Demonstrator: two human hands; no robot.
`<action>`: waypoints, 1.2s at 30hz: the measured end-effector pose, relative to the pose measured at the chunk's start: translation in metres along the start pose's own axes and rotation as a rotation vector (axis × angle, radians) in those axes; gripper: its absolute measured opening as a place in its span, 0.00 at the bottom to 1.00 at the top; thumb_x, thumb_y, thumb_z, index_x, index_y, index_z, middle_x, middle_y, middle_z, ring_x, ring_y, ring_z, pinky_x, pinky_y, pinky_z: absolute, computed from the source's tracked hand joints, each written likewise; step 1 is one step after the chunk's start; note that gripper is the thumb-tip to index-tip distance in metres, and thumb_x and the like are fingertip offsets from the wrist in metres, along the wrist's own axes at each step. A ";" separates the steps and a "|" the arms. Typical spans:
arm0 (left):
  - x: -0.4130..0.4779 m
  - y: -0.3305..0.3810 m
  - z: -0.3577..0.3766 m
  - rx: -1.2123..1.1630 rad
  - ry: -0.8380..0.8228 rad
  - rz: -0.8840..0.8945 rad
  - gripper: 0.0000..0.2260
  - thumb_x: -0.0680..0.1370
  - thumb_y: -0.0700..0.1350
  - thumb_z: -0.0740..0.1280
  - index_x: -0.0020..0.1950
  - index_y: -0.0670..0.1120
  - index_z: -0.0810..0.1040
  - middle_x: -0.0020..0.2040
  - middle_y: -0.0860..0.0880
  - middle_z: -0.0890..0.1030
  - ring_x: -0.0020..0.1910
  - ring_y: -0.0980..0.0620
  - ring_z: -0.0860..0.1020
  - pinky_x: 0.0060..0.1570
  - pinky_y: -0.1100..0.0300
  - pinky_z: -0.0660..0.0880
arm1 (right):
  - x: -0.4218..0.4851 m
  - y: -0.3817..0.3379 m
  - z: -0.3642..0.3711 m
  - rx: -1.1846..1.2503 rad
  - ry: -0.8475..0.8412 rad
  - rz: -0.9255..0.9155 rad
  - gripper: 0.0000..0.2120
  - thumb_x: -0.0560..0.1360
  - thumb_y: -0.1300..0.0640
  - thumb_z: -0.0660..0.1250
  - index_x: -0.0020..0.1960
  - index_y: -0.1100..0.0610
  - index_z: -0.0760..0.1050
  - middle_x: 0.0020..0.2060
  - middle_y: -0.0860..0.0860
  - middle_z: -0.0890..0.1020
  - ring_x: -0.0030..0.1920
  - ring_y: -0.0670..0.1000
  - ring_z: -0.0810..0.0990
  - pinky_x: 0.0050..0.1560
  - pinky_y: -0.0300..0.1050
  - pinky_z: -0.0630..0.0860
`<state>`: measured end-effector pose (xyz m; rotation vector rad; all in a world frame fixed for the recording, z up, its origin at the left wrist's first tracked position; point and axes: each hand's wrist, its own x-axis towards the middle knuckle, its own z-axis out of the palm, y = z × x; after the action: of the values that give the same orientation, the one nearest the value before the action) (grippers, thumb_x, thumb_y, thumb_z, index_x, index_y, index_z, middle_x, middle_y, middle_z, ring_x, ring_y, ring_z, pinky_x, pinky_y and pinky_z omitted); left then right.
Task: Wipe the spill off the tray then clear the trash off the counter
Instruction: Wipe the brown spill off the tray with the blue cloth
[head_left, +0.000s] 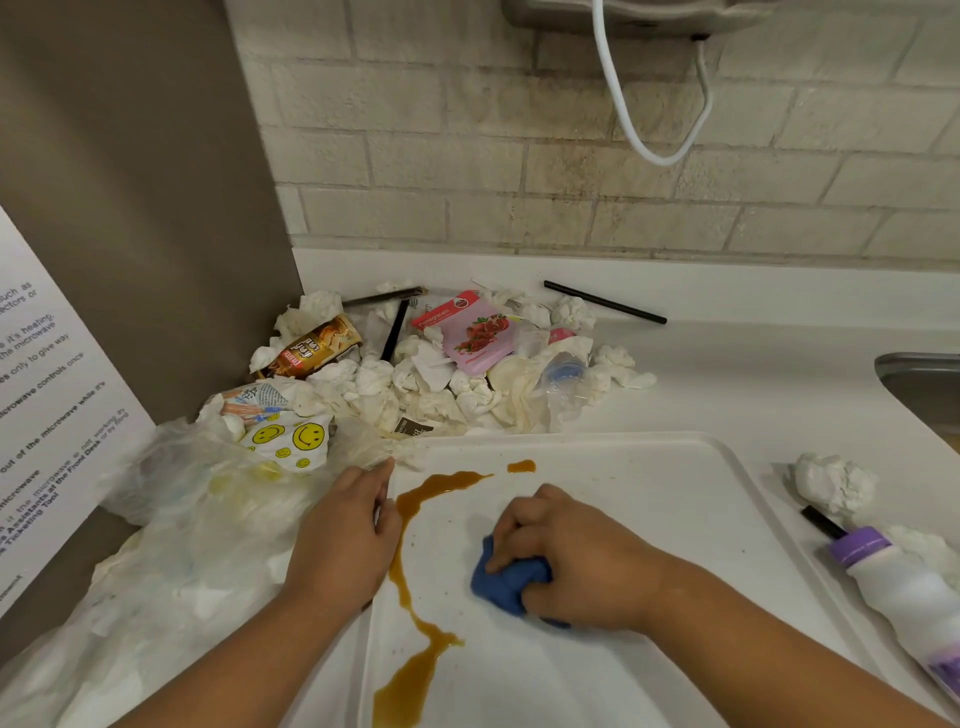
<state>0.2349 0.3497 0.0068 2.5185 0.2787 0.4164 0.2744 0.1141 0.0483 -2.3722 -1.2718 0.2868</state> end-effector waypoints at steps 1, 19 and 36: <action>0.000 0.000 0.000 0.001 0.000 0.000 0.20 0.77 0.43 0.63 0.70 0.47 0.71 0.49 0.52 0.74 0.41 0.54 0.73 0.47 0.60 0.72 | 0.003 -0.001 0.002 -0.041 0.048 0.000 0.16 0.70 0.58 0.67 0.57 0.49 0.80 0.54 0.45 0.76 0.51 0.50 0.69 0.51 0.33 0.64; 0.000 -0.002 0.001 0.006 0.001 0.003 0.20 0.77 0.43 0.63 0.70 0.47 0.71 0.47 0.52 0.73 0.38 0.53 0.73 0.44 0.60 0.71 | 0.000 -0.012 0.010 -0.020 -0.085 -0.160 0.17 0.69 0.56 0.68 0.57 0.49 0.80 0.55 0.46 0.76 0.53 0.50 0.68 0.55 0.34 0.64; 0.000 0.001 -0.001 0.006 -0.009 -0.018 0.20 0.78 0.44 0.62 0.70 0.48 0.70 0.53 0.50 0.75 0.42 0.53 0.73 0.49 0.58 0.73 | 0.013 0.044 -0.007 -0.250 0.264 0.508 0.17 0.73 0.48 0.57 0.57 0.52 0.76 0.55 0.49 0.73 0.56 0.56 0.71 0.55 0.44 0.68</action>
<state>0.2343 0.3491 0.0081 2.5216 0.2997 0.3980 0.3170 0.1015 0.0347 -2.8093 -0.6009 -0.0440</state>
